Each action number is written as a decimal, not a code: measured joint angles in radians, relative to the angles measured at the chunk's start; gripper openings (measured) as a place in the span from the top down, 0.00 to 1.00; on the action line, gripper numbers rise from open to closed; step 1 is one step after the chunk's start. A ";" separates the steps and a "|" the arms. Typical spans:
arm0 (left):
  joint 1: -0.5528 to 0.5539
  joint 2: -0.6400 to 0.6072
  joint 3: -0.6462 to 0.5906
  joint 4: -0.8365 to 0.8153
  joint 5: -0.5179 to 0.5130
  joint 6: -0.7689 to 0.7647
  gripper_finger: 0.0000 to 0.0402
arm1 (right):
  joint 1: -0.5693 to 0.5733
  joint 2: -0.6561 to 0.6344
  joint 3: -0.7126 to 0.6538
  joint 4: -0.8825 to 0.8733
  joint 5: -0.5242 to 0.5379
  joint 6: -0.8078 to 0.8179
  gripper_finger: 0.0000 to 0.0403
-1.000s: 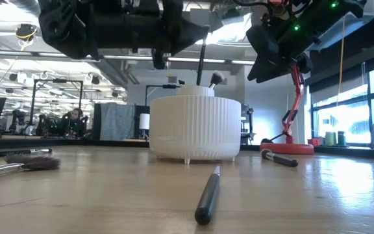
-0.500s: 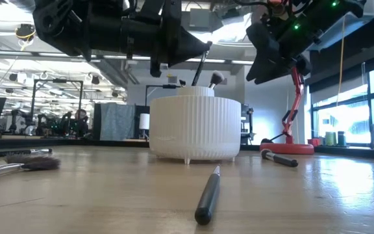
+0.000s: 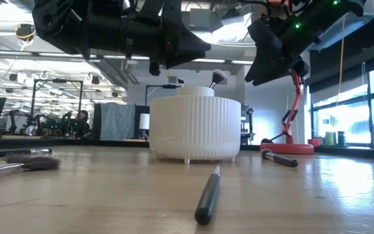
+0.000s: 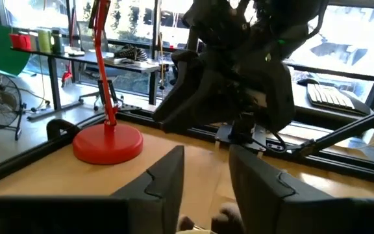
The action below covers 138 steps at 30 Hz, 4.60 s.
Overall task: Put items in baskets/containers
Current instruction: Put the black powder brush into the white brush holder, then put the black eyeshadow brush into the white brush holder
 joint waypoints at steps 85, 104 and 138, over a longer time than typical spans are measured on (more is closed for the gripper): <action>-0.003 -0.650 -0.322 -1.237 -0.392 -0.440 0.59 | -0.079 0.438 0.005 -0.033 -0.406 0.509 0.70; -0.003 -0.650 -0.322 -1.238 -0.393 -0.430 0.59 | -0.015 0.112 -0.002 0.032 0.097 0.240 0.98; -0.003 -0.650 -0.322 -1.196 -0.363 -0.419 0.59 | 0.176 0.450 0.000 1.252 0.180 -0.735 0.81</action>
